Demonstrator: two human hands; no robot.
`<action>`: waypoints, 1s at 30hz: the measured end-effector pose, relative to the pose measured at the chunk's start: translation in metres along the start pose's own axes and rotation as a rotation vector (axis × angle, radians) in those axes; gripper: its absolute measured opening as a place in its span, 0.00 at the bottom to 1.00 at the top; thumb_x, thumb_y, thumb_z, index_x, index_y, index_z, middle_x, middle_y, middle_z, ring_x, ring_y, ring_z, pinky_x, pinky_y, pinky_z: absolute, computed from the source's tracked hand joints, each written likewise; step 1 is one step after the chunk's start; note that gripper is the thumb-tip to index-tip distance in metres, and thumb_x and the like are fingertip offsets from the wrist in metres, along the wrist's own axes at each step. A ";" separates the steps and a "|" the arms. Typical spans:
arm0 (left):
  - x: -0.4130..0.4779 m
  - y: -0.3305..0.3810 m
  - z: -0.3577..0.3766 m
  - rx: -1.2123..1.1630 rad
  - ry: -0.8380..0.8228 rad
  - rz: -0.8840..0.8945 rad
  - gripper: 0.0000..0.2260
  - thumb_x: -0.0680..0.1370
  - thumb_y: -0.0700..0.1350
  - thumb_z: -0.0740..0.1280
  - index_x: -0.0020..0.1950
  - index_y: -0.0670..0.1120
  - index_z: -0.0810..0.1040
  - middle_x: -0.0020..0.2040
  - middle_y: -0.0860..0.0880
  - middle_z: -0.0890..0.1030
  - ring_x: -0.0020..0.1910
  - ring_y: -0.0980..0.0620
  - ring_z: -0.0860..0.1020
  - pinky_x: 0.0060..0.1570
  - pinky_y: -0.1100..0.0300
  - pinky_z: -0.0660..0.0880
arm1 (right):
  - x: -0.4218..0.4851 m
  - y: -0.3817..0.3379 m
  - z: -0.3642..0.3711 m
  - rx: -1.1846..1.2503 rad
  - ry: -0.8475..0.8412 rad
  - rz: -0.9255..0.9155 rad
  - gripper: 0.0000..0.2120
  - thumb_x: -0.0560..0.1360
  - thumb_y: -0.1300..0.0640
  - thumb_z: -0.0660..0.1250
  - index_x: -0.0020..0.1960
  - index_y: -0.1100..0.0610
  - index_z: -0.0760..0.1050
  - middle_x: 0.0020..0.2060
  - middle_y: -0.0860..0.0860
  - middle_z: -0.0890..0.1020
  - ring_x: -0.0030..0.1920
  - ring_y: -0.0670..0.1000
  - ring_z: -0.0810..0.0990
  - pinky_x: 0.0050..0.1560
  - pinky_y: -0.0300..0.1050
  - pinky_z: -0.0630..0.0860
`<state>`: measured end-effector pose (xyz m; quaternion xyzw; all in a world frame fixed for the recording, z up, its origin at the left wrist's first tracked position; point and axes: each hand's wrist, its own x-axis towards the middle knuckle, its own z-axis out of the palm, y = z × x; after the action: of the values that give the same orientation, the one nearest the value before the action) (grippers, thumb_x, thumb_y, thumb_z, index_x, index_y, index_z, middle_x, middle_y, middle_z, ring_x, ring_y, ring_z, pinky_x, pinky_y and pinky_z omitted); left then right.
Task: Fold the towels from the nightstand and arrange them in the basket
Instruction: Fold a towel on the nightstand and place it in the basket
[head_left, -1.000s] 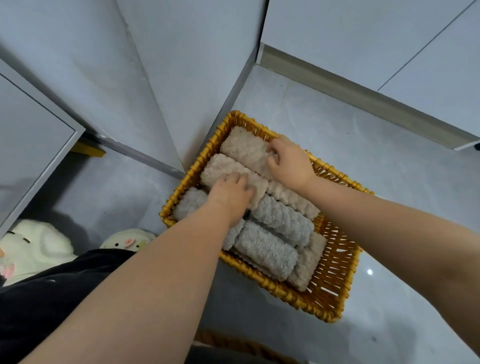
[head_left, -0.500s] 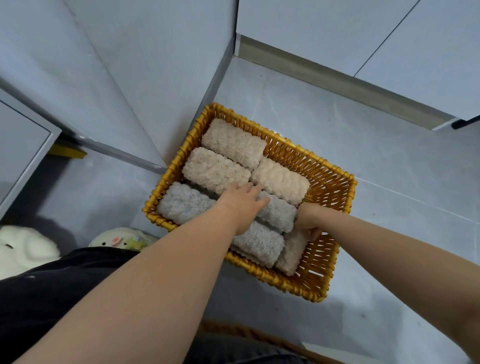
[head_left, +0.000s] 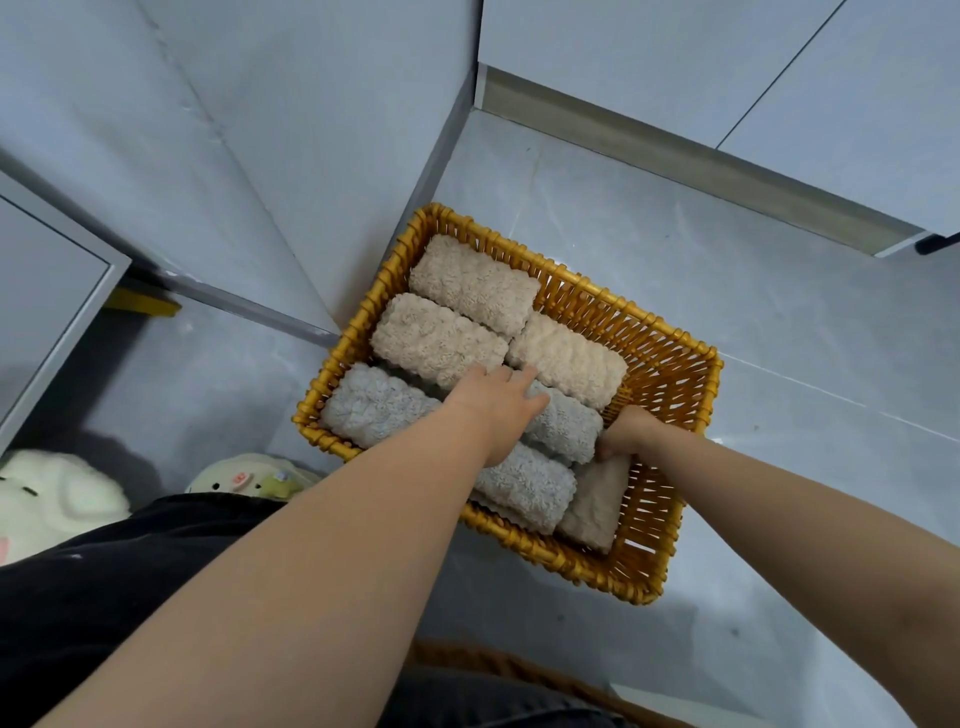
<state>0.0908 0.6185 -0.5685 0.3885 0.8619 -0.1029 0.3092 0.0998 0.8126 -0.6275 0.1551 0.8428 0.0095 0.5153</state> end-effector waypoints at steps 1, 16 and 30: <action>0.000 -0.001 0.001 -0.003 -0.004 0.000 0.35 0.76 0.37 0.63 0.78 0.49 0.48 0.78 0.42 0.43 0.76 0.41 0.50 0.72 0.42 0.56 | 0.000 -0.001 -0.003 0.003 -0.034 -0.042 0.21 0.74 0.57 0.69 0.64 0.64 0.72 0.57 0.57 0.77 0.58 0.55 0.77 0.56 0.46 0.74; -0.003 -0.009 0.004 -0.029 -0.045 -0.020 0.35 0.76 0.38 0.63 0.78 0.49 0.48 0.78 0.43 0.43 0.77 0.42 0.50 0.73 0.45 0.56 | 0.018 0.008 -0.004 -0.012 -0.044 -0.181 0.41 0.67 0.57 0.77 0.74 0.59 0.61 0.70 0.56 0.69 0.67 0.57 0.70 0.67 0.48 0.70; -0.003 -0.019 0.017 0.042 0.020 -0.206 0.34 0.81 0.59 0.53 0.77 0.52 0.35 0.76 0.43 0.33 0.75 0.39 0.35 0.71 0.35 0.43 | -0.011 0.016 0.010 -0.347 0.709 -0.181 0.11 0.77 0.57 0.61 0.57 0.56 0.76 0.56 0.53 0.77 0.58 0.55 0.71 0.56 0.48 0.69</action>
<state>0.0863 0.5970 -0.5812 0.3052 0.8980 -0.1484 0.2800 0.1174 0.8239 -0.6201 -0.0221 0.9644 0.1590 0.2101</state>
